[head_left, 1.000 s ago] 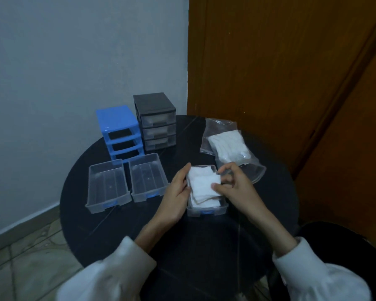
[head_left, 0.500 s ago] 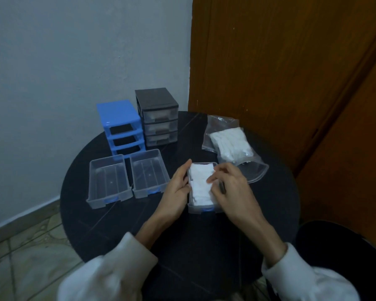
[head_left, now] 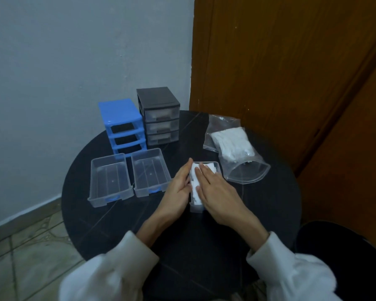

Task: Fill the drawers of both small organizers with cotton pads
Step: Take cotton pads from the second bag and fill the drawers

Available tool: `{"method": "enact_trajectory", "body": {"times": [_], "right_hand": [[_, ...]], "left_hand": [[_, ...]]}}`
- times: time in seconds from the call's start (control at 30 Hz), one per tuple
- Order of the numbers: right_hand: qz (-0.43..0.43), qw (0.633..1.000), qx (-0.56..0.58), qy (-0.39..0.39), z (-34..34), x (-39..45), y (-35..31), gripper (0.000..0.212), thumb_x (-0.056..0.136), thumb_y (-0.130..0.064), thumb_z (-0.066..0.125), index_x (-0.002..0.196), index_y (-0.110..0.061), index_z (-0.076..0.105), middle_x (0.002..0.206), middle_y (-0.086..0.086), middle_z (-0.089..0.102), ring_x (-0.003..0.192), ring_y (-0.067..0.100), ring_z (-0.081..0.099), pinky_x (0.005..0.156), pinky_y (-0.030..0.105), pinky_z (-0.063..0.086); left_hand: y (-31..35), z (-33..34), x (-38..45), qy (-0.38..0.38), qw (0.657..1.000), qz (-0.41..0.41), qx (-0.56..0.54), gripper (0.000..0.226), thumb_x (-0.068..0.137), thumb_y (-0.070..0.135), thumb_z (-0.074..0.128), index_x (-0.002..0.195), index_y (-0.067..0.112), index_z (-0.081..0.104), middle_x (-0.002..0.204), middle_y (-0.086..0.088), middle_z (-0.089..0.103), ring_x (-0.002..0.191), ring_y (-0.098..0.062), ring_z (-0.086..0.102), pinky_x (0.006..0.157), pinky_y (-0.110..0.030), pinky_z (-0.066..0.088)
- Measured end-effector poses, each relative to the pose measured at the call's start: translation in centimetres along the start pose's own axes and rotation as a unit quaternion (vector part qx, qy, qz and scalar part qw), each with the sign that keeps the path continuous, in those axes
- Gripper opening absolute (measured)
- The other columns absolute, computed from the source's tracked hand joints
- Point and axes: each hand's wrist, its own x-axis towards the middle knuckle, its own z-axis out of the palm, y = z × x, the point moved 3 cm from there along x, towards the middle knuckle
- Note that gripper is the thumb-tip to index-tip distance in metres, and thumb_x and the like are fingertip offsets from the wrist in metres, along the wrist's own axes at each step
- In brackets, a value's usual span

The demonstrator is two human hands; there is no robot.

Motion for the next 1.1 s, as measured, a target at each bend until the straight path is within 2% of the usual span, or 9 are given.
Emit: {"method": "enact_trajectory", "body": {"times": [0.07, 0.23, 0.4, 0.57, 0.7, 0.77, 0.87, 1.0, 1.1], "right_hand": [[0.005, 1.000, -0.007, -0.018, 0.0, 0.3, 0.0, 0.053, 0.104, -0.028, 0.018, 0.150, -0.009, -0.001, 0.158, 0.005, -0.004, 0.145, 0.012, -0.005, 0.112, 0.022, -0.008], [0.002, 0.999, -0.004, -0.036, 0.2, 0.6, 0.0, 0.053, 0.104, -0.028, 0.017, 0.149, -0.009, -0.002, 0.158, 0.006, -0.005, 0.145, 0.012, -0.006, 0.112, 0.023, -0.010], [-0.007, 1.000, 0.014, -0.022, 0.4, 0.6, 0.3, 0.052, 0.104, -0.029, 0.017, 0.149, -0.010, -0.001, 0.158, 0.004, -0.004, 0.144, 0.009, -0.006, 0.110, 0.020, -0.012], [0.005, 0.991, 0.114, 0.064, -0.2, -0.1, 0.7, 0.051, 0.104, -0.032, 0.021, 0.151, -0.017, 0.008, 0.158, -0.006, -0.001, 0.143, 0.003, -0.002, 0.110, 0.015, -0.004], [0.032, 0.994, 0.100, 0.038, 0.0, -0.8, 0.7, 0.058, 0.101, -0.043, 0.026, 0.151, -0.021, 0.005, 0.159, -0.004, -0.004, 0.144, 0.007, -0.005, 0.112, 0.022, 0.000], [0.026, 0.996, 0.081, 0.022, 0.4, -0.8, 0.5, 0.061, 0.100, -0.046, 0.027, 0.150, -0.022, 0.003, 0.159, 0.000, -0.004, 0.144, 0.010, -0.007, 0.110, 0.021, -0.007], [0.011, 0.998, 0.055, 0.021, 1.0, 0.1, 0.2, 0.059, 0.100, -0.046, 0.025, 0.150, -0.023, 0.003, 0.159, 0.002, -0.004, 0.145, 0.010, -0.008, 0.110, 0.021, -0.012], [-0.002, 0.999, 0.029, 0.019, 1.1, 2.0, -0.2, 0.059, 0.101, -0.044, 0.024, 0.151, -0.020, 0.004, 0.159, 0.004, -0.001, 0.145, 0.013, -0.005, 0.113, 0.025, -0.009], [-0.010, 1.000, 0.023, 0.018, 1.2, 4.0, -0.2, 0.058, 0.101, -0.044, 0.024, 0.150, -0.019, 0.006, 0.159, 0.005, 0.001, 0.146, 0.015, -0.002, 0.115, 0.027, -0.007]], "left_hand": [[0.0, -0.1, 0.0, -0.001, 1.000, 0.005, 0.025, 0.063, 0.094, -0.008, 0.035, 0.146, 0.025, 0.024, 0.153, 0.005, 0.026, 0.136, -0.003, 0.030, 0.116, -0.027, 0.025], [0.1, -0.1, -0.1, -0.002, 0.997, 0.013, 0.072, 0.058, 0.098, 0.001, 0.037, 0.147, 0.028, 0.021, 0.154, 0.007, 0.023, 0.138, -0.002, 0.025, 0.117, -0.027, 0.021], [0.3, 0.0, -0.3, -0.001, 0.995, 0.020, 0.096, 0.055, 0.100, 0.006, 0.036, 0.148, 0.027, 0.020, 0.154, 0.008, 0.021, 0.139, -0.002, 0.022, 0.117, -0.027, 0.018], [0.9, -0.3, -0.4, 0.010, 0.997, 0.029, 0.073, 0.058, 0.097, 0.000, 0.037, 0.147, 0.027, 0.023, 0.153, 0.010, 0.023, 0.138, -0.002, 0.024, 0.118, -0.030, 0.020], [2.3, -1.2, -0.8, 0.039, 0.987, 0.083, 0.134, 0.060, 0.094, -0.008, 0.035, 0.143, 0.026, 0.031, 0.144, 0.016, 0.030, 0.134, 0.004, 0.024, 0.116, -0.022, 0.018], [3.1, -2.1, -0.9, 0.069, 0.975, 0.122, 0.174, 0.058, 0.091, -0.011, 0.037, 0.140, 0.021, 0.039, 0.140, 0.011, 0.039, 0.129, 0.005, 0.032, 0.114, -0.022, 0.022], [3.5, -3.9, -0.6, 0.122, 0.944, 0.133, 0.277, 0.051, 0.092, -0.005, 0.040, 0.138, 0.017, 0.042, 0.141, -0.002, 0.046, 0.130, -0.011, 0.040, 0.112, -0.029, 0.028], [2.8, -6.6, 0.2, 0.169, 0.869, 0.084, 0.457, 0.046, 0.097, 0.014, 0.041, 0.143, 0.015, 0.035, 0.151, -0.004, 0.032, 0.141, -0.019, 0.025, 0.118, -0.041, 0.011], [2.1, -7.4, 0.8, 0.145, 0.849, 0.039, 0.507, 0.050, 0.100, 0.026, 0.035, 0.148, 0.017, 0.024, 0.156, -0.007, 0.019, 0.145, -0.021, 0.010, 0.117, -0.044, 0.005]]}}
